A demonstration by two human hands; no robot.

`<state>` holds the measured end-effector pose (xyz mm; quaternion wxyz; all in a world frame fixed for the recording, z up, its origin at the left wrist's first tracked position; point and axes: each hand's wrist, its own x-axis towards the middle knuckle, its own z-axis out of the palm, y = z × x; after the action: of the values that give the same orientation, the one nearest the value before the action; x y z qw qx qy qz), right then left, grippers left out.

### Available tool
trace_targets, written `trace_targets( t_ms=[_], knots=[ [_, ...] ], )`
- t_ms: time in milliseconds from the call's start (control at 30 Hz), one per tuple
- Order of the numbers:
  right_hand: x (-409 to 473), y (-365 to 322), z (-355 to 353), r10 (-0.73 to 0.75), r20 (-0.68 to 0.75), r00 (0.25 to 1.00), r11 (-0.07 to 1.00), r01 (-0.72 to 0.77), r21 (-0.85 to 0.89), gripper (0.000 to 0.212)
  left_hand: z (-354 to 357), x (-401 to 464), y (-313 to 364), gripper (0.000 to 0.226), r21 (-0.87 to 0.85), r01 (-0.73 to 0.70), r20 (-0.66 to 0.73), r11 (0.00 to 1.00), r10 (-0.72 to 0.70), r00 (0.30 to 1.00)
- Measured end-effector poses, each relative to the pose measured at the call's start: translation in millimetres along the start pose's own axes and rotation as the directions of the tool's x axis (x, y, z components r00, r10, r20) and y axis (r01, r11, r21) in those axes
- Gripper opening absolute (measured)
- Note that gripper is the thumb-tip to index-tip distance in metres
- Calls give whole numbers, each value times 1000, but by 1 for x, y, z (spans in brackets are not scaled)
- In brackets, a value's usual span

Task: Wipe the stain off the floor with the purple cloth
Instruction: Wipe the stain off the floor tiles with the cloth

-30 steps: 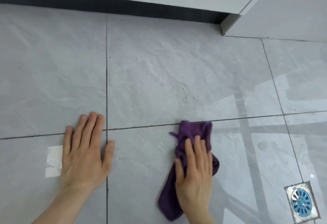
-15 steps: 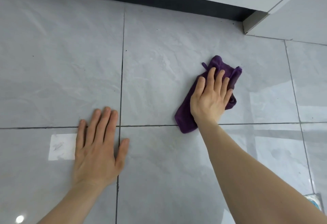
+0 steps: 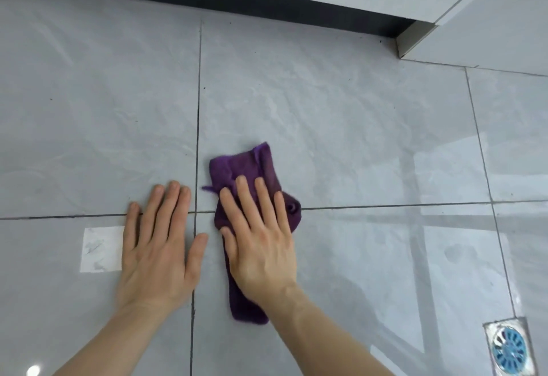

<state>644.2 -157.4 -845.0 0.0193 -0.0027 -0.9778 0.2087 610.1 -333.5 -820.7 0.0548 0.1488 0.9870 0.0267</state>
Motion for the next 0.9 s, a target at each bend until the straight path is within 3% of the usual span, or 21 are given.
trace_targets(
  t_ms=[300, 433, 533, 667, 733, 800, 900],
  knots=[
    [-67, 11, -6, -42, 181, 983, 999, 45, -14, 59, 12, 24, 7, 75, -103, -5, 13, 995, 7, 1000],
    [-61, 28, -24, -83, 193, 978, 991, 59, 124, 83, 5, 30, 14, 75, -262, -31, -20, 965, 26, 999],
    [-52, 60, -48, -144, 268, 953, 988, 124, 89, 114, -4, 28, 28, 83, -322, -192, -24, 927, 195, 981],
    [-43, 99, -70, -180, 458, 871, 977, 211, -16, 129, 0, 8, 64, 109, -324, -440, 132, 838, 501, 856],
    [-45, 107, -72, -161, 454, 876, 980, 195, -30, 127, 8, 6, 80, 118, -295, -469, 224, 832, 538, 813],
    [-48, 110, -72, -132, 379, 916, 989, 148, -11, 117, 7, 13, 86, 118, -291, -445, 255, 847, 517, 817],
    [-50, 107, -68, -123, 197, 973, 992, 123, 12, 81, 0, 16, 86, 92, -280, -414, 197, 866, 474, 858]
  ],
)
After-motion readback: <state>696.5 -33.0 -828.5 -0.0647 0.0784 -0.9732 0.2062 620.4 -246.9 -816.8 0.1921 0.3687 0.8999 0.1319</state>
